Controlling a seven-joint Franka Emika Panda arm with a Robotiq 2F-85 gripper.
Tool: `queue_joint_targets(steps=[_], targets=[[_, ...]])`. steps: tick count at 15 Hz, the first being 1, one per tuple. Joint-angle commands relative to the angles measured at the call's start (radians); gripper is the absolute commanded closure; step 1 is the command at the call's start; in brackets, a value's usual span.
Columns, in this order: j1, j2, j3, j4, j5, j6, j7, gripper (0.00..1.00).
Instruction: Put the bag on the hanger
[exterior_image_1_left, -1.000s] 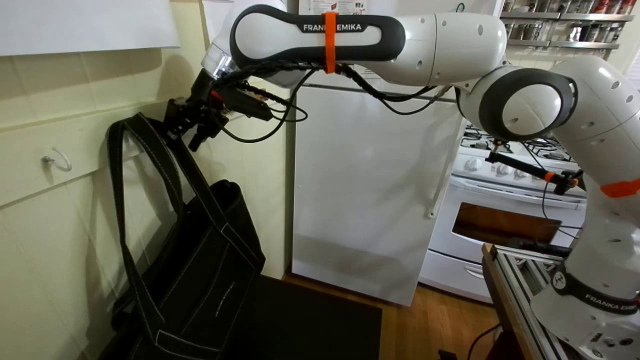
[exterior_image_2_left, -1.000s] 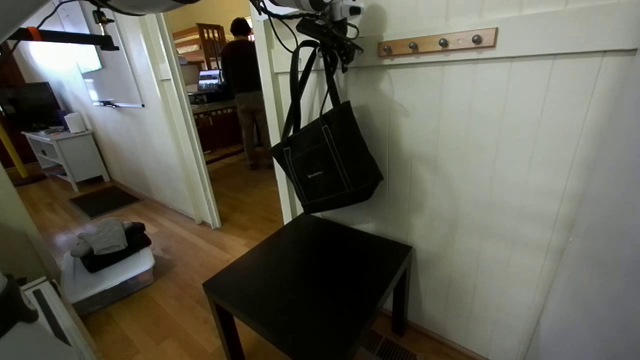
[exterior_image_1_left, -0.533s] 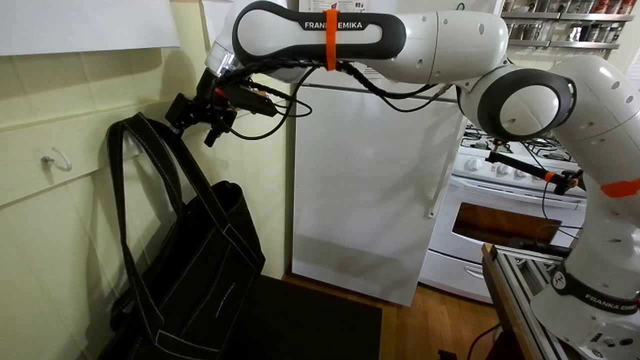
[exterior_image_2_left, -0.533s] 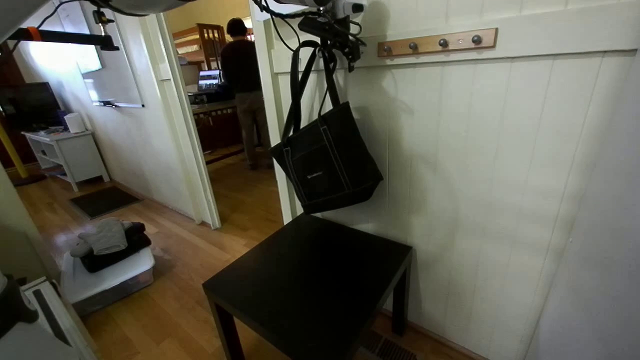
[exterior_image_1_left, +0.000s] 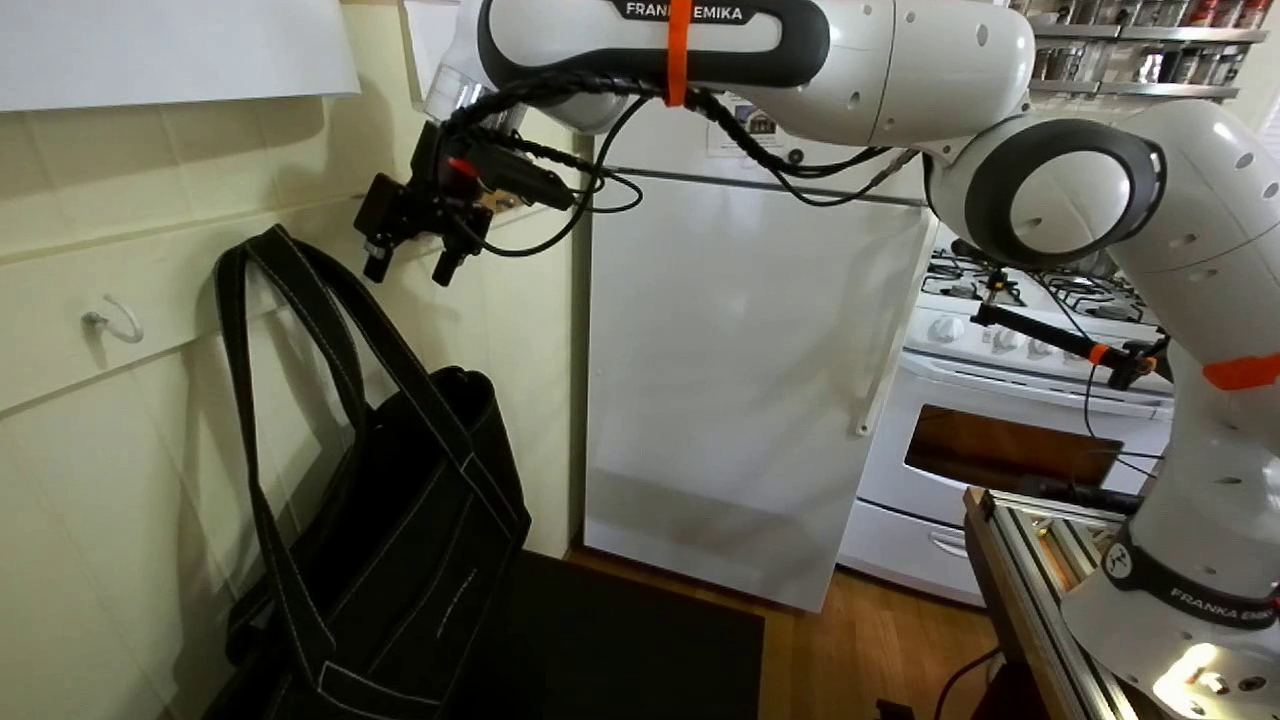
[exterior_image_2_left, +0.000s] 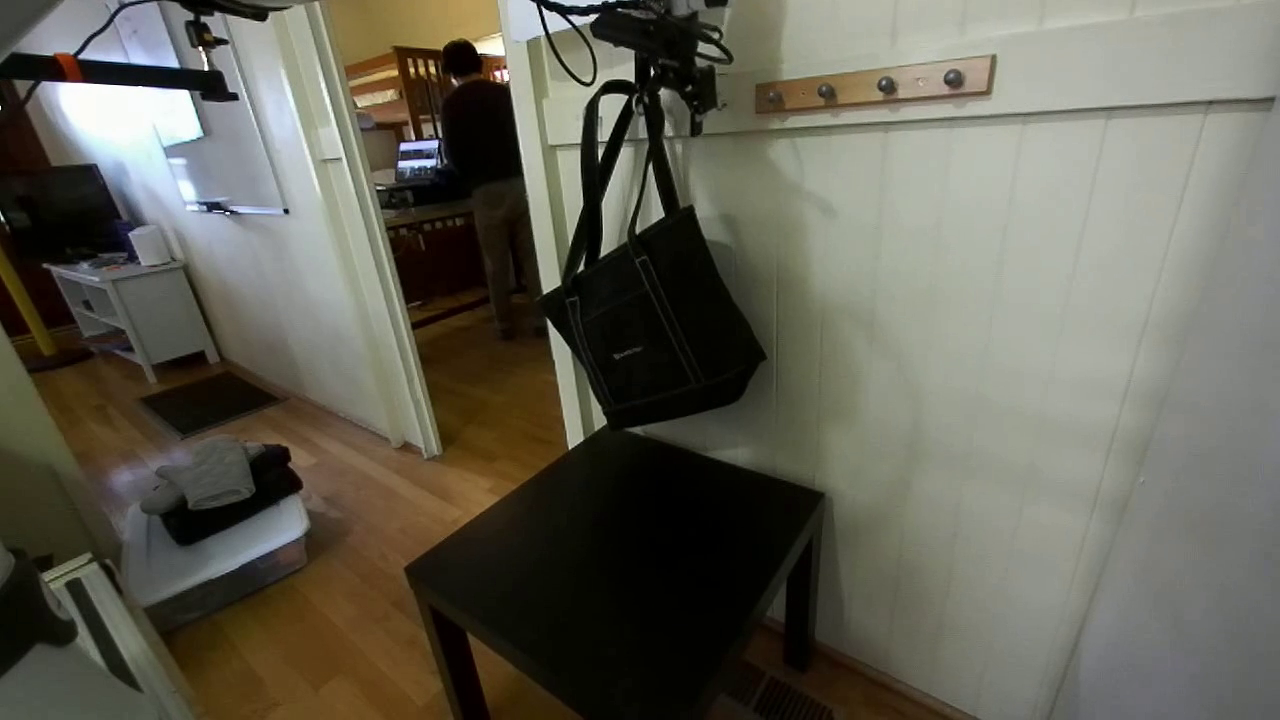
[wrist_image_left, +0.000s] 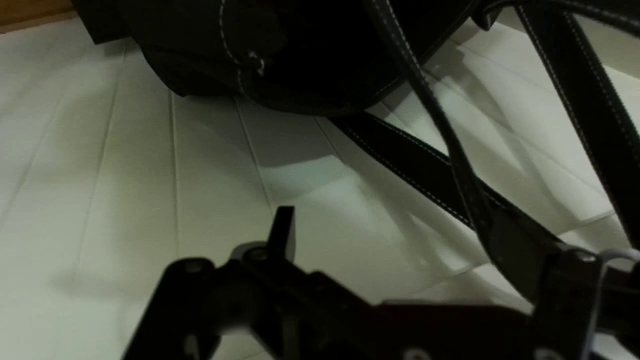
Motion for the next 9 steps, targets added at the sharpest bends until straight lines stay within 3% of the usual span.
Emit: queue_joint_targets(steps=[1,9], targets=[[-0.018,-0.039,0.012,-0.01,0.011,-0.096,-0.027,0.0],[-0.027,-0.159,0.01,-0.09,-0.002,-0.268,-0.103,0.0]])
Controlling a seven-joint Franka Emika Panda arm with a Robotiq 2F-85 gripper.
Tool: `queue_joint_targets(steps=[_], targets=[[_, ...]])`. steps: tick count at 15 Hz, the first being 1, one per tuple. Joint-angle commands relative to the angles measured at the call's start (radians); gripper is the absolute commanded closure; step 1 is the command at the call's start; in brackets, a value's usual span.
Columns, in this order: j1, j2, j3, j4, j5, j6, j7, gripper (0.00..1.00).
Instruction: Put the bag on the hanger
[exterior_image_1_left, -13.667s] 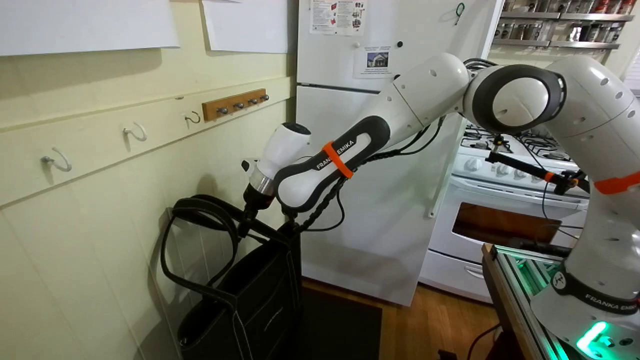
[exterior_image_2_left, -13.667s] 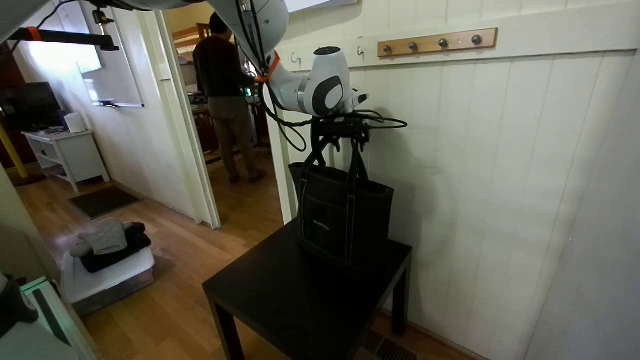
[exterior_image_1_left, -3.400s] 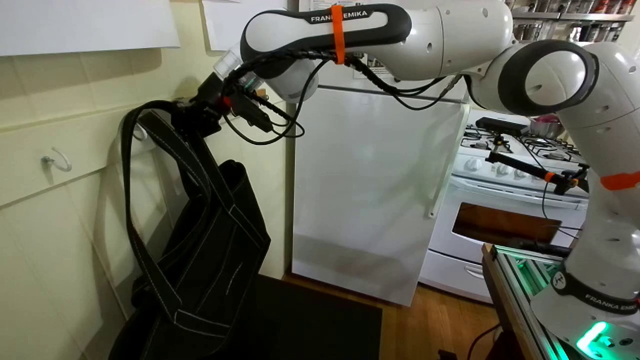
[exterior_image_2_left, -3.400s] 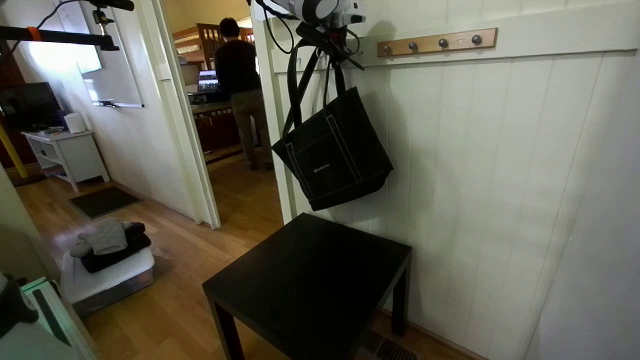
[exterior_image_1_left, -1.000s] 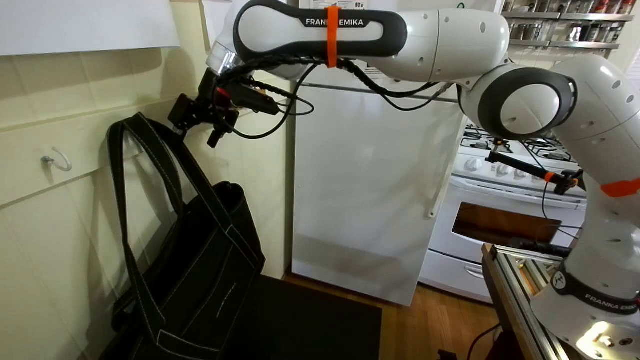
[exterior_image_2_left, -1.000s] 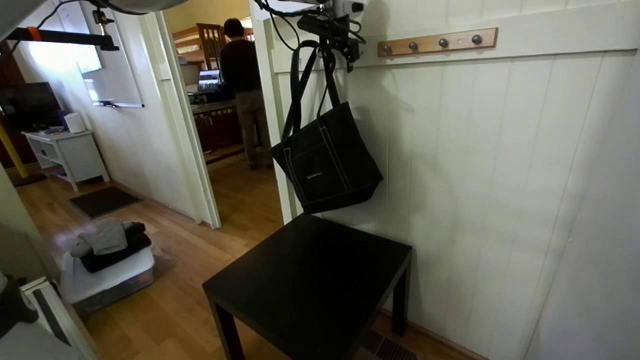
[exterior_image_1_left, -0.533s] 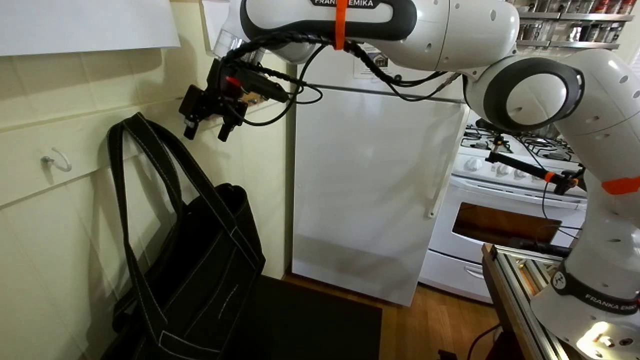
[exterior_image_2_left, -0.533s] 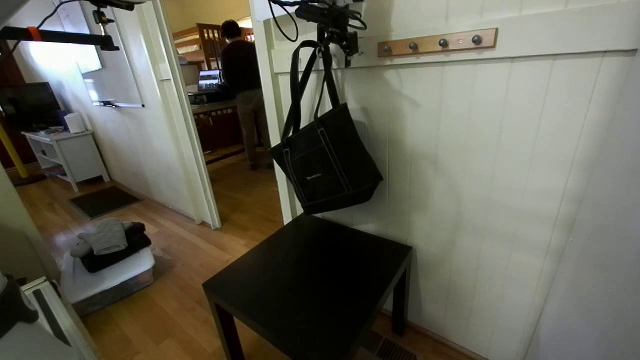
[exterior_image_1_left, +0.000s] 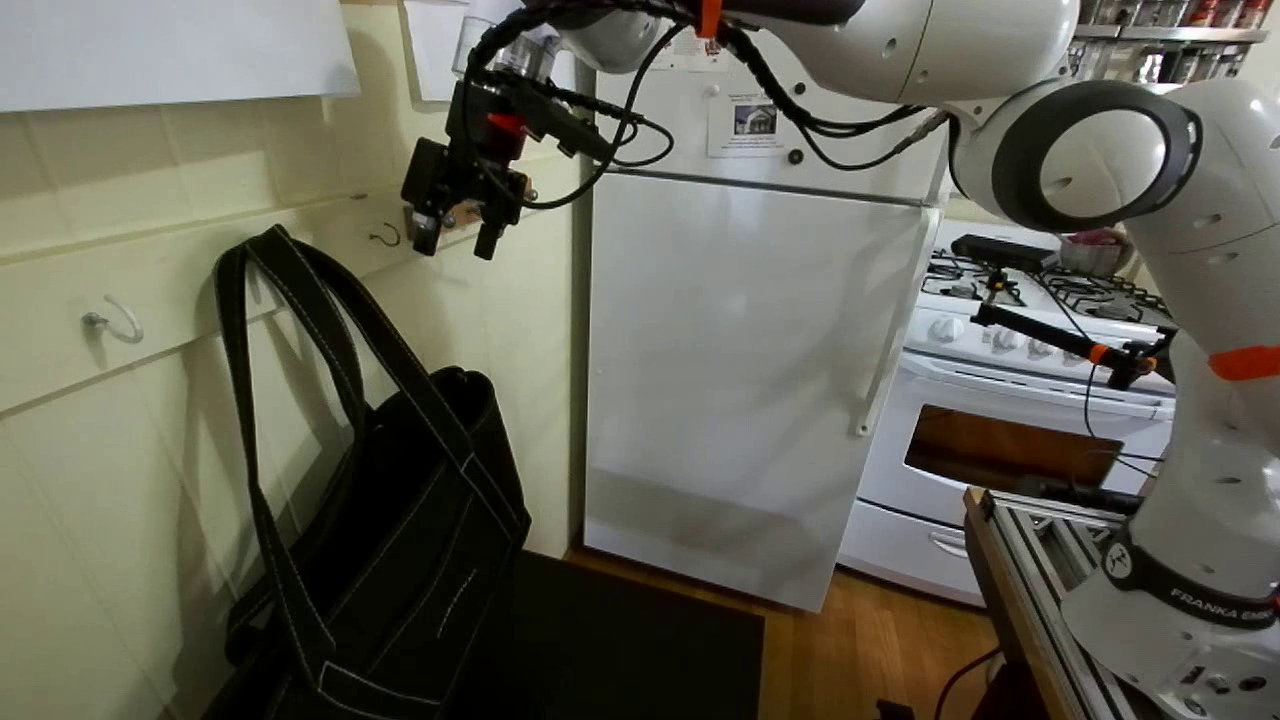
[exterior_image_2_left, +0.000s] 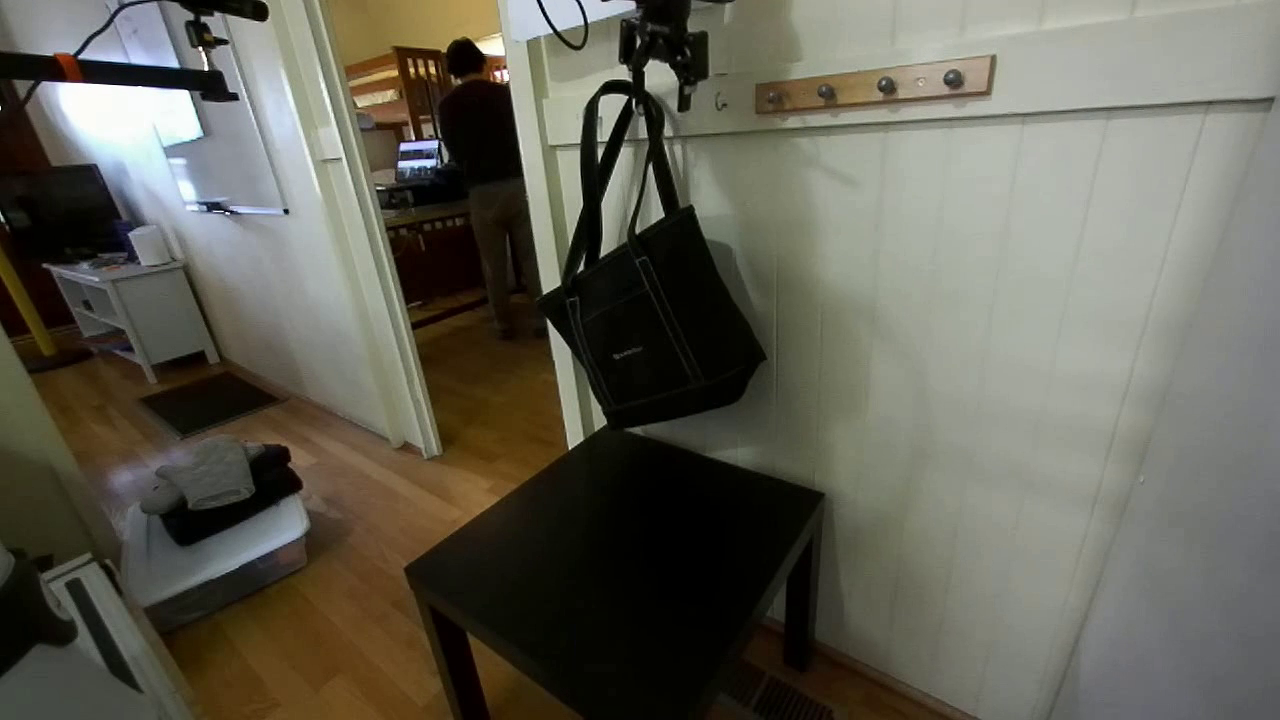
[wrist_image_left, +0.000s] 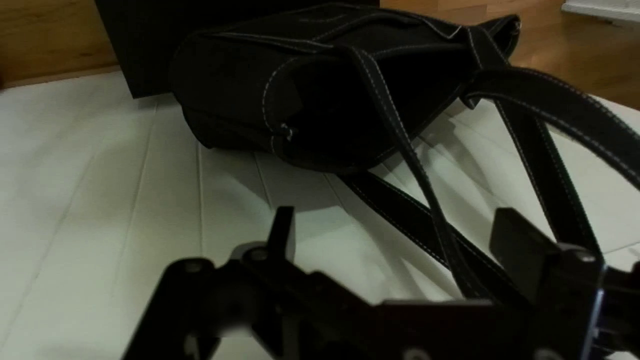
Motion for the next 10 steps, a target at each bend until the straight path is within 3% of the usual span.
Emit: queue_joint_targets(steps=[1,10], targets=[[-0.001,-0.078,0.008,-0.093,-0.001,-0.032,-0.06,0.0],[0.012,-0.301,0.037,-0.458,0.006,0.06,-0.185,0.0]])
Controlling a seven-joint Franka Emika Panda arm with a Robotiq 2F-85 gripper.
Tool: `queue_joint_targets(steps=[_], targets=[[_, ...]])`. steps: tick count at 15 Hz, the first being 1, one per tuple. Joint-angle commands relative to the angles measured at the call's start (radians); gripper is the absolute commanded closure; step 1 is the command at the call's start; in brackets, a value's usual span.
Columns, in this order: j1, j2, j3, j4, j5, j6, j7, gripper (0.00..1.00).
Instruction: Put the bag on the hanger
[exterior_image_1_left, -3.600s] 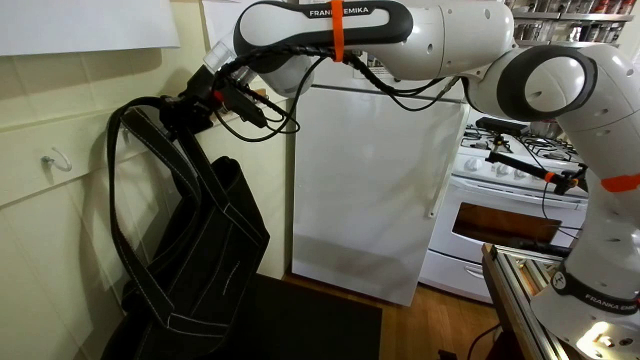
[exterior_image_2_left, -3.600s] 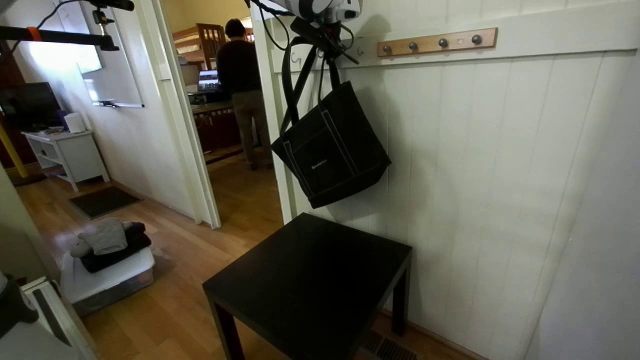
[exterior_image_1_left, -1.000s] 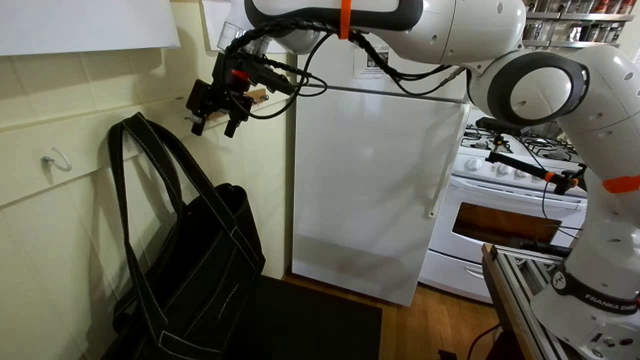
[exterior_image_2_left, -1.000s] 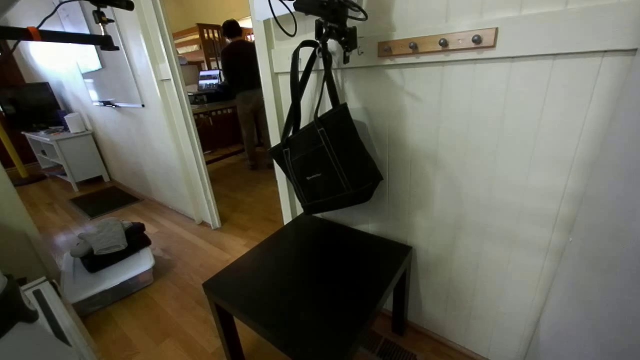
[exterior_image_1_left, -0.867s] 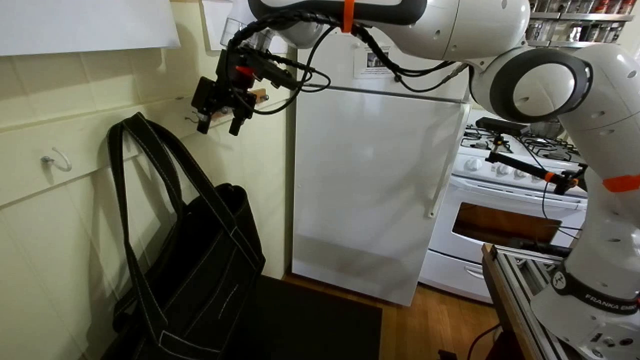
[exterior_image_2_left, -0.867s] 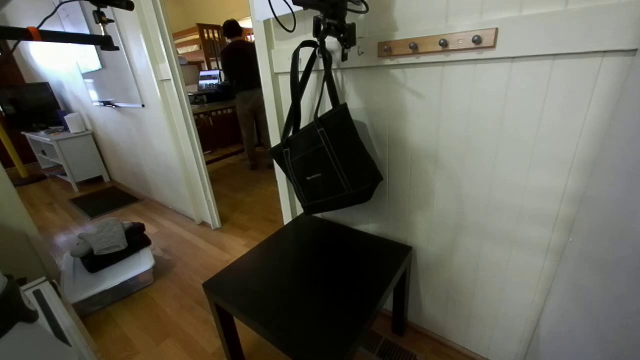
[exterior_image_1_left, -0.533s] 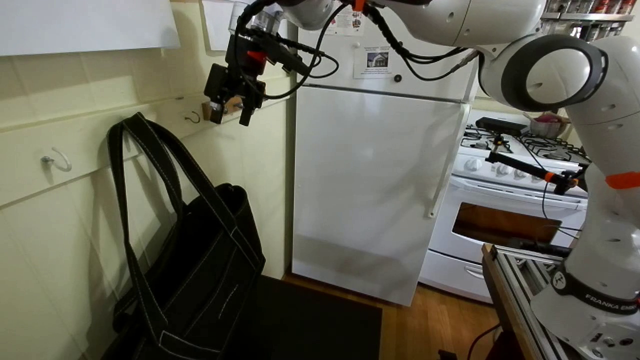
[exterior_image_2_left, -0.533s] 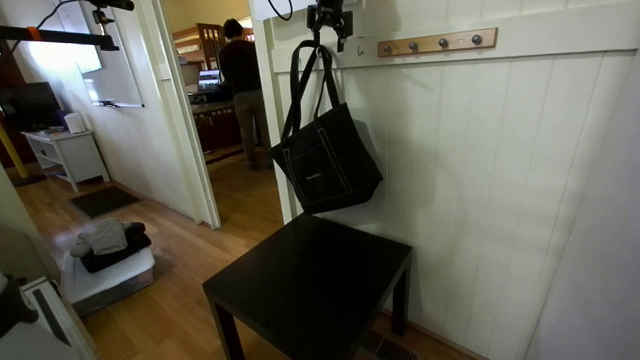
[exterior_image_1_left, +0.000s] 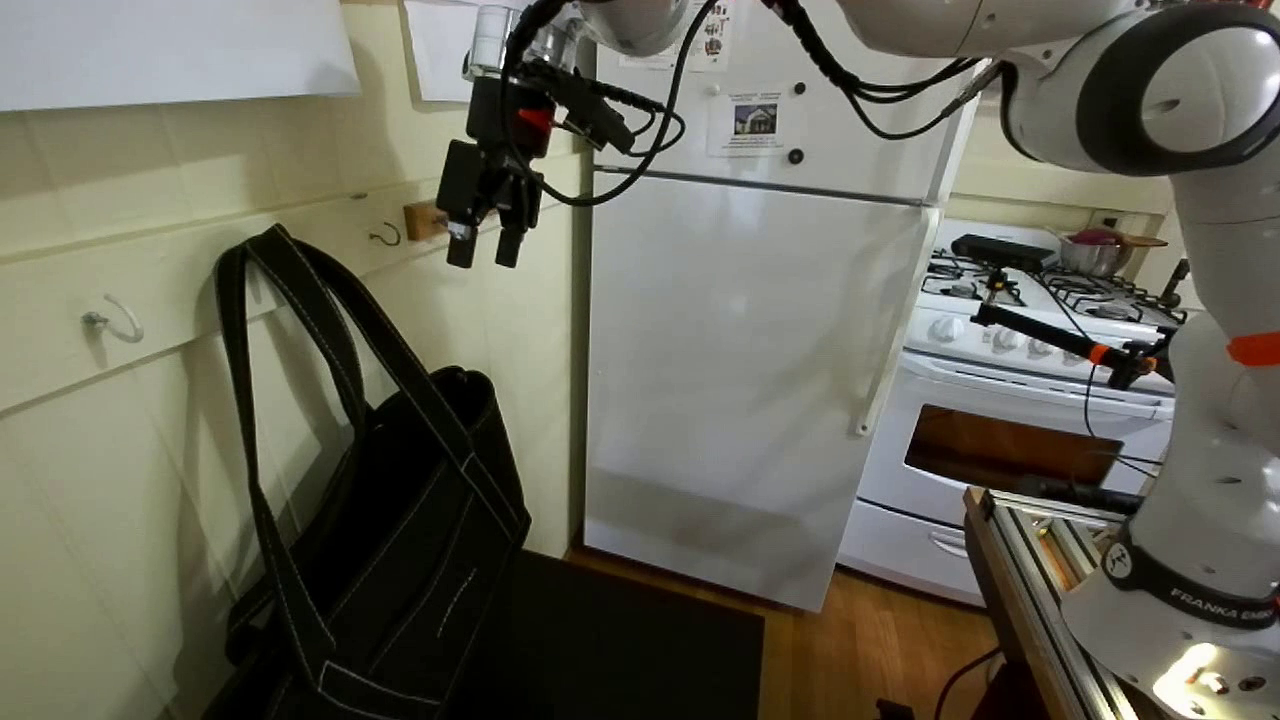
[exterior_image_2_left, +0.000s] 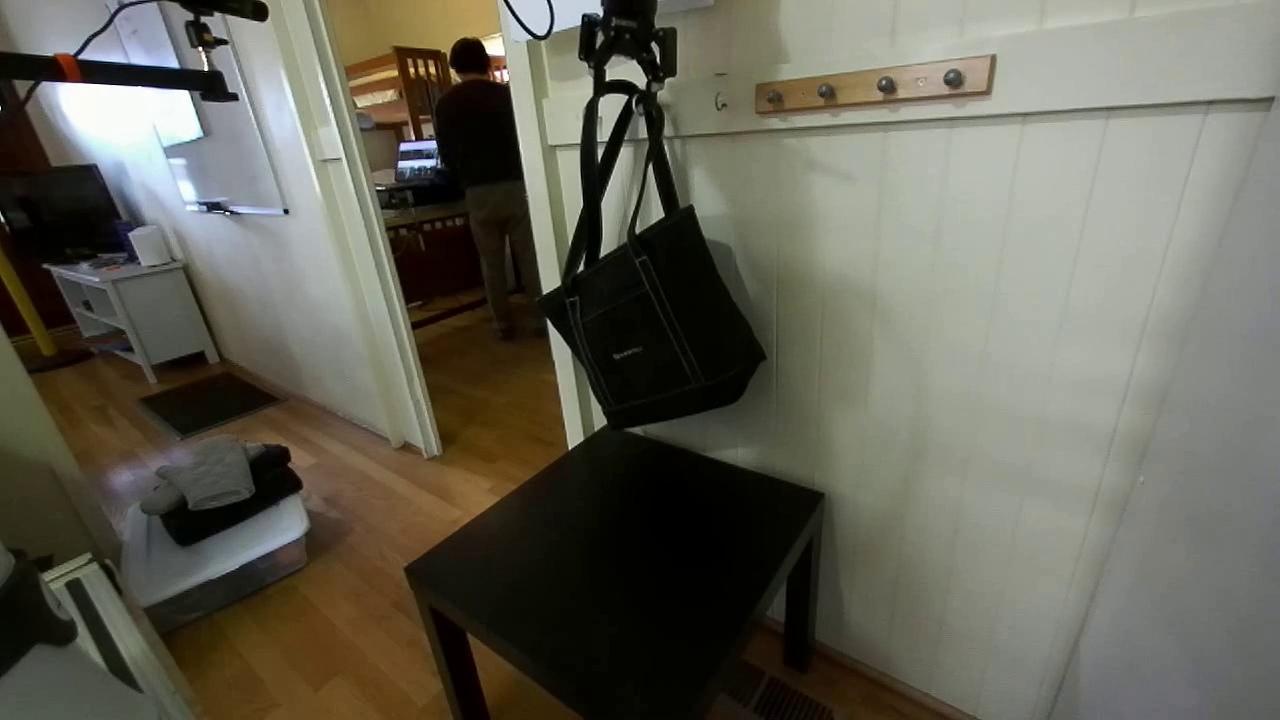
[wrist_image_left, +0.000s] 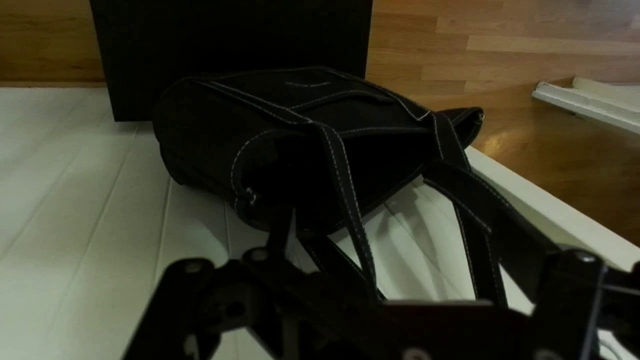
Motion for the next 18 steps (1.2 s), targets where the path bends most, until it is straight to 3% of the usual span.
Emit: queue_joint_targets(steps=[1,7,11,16,17,18], targets=[[-0.002,-0.155,0.006,-0.241,0.004,0.079,-0.061,0.0],[-0.006,-0.304,0.005,-0.456,-0.003,0.152,-0.14,0.0],[-0.006,-0.36,0.011,-0.526,-0.013,0.147,-0.177,0.0],[0.001,-0.391,0.009,-0.579,-0.002,0.158,-0.144,0.0],[-0.005,-0.353,0.008,-0.514,-0.003,0.116,-0.162,0.0],[-0.005,-0.358,0.009,-0.523,-0.003,0.119,-0.161,0.0]])
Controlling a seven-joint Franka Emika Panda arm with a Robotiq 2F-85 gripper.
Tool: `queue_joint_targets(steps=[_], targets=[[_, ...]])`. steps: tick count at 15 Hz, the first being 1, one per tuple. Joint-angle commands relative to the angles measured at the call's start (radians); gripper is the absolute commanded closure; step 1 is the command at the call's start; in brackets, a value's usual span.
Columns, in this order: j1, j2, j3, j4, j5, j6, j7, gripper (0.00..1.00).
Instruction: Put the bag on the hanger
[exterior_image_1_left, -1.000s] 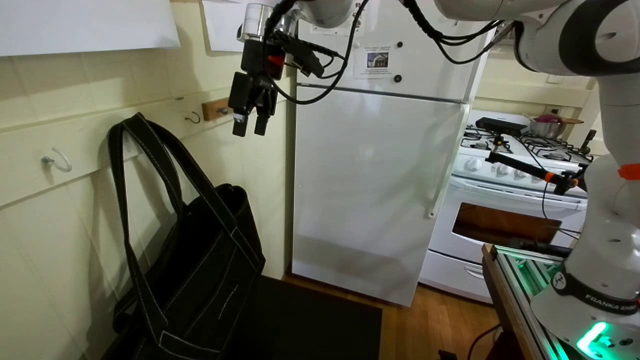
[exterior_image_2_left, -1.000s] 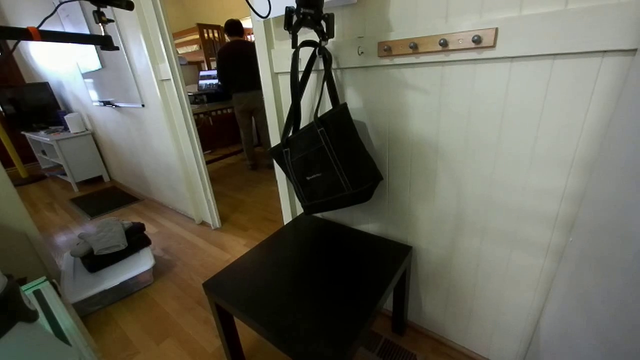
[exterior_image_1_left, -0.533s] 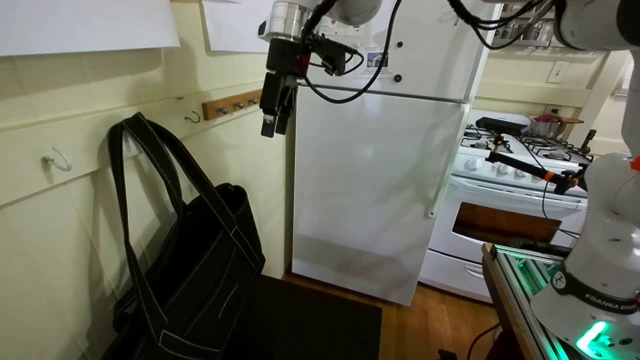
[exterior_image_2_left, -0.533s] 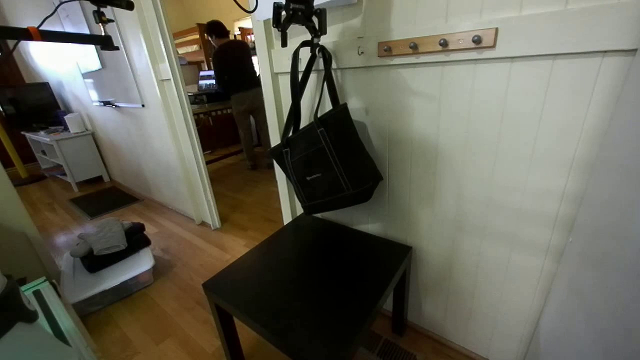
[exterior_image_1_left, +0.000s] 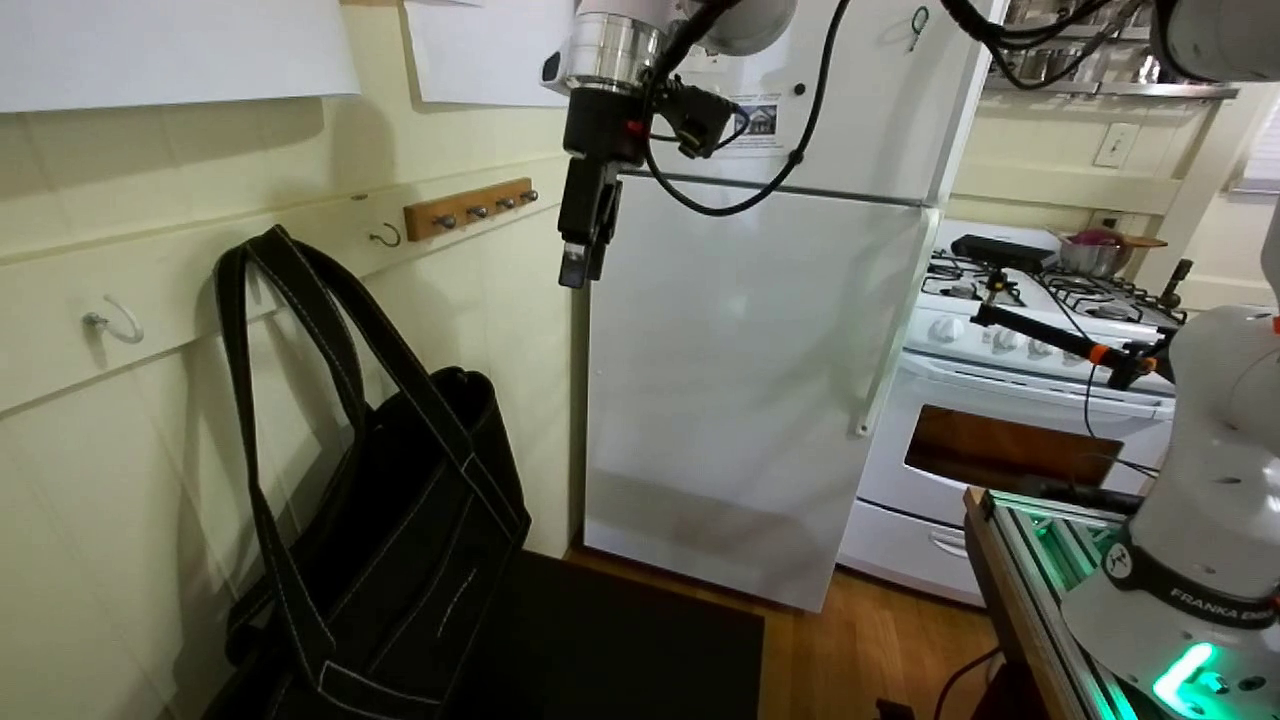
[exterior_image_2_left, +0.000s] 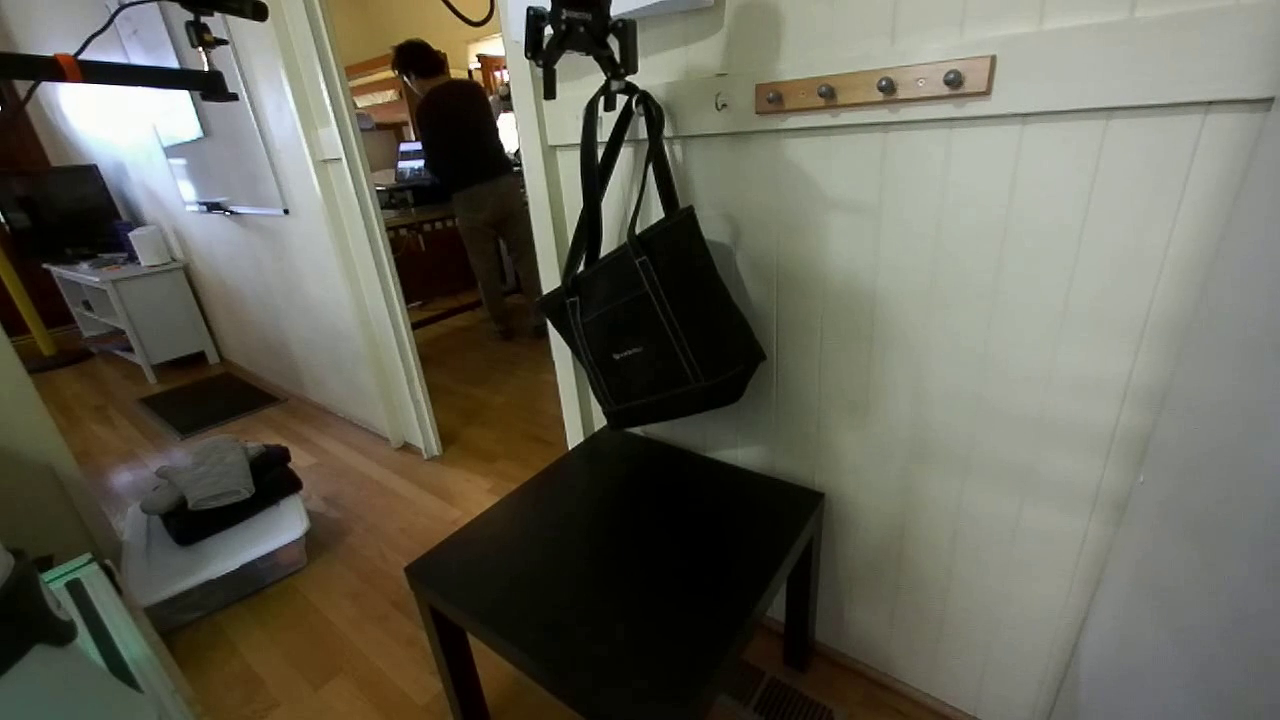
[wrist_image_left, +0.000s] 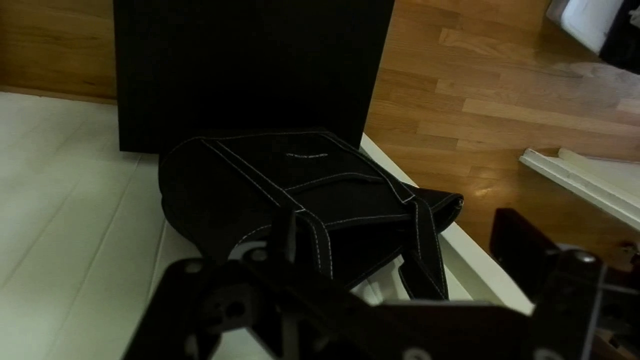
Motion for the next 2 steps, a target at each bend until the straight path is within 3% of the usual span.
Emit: queue_joint_targets(steps=[1,2], targets=[[-0.001,-0.001,0.002,0.0,-0.001,-0.001,0.002,0.0],[-0.001,-0.002,0.002,-0.003,-0.001,0.002,0.002,0.0]])
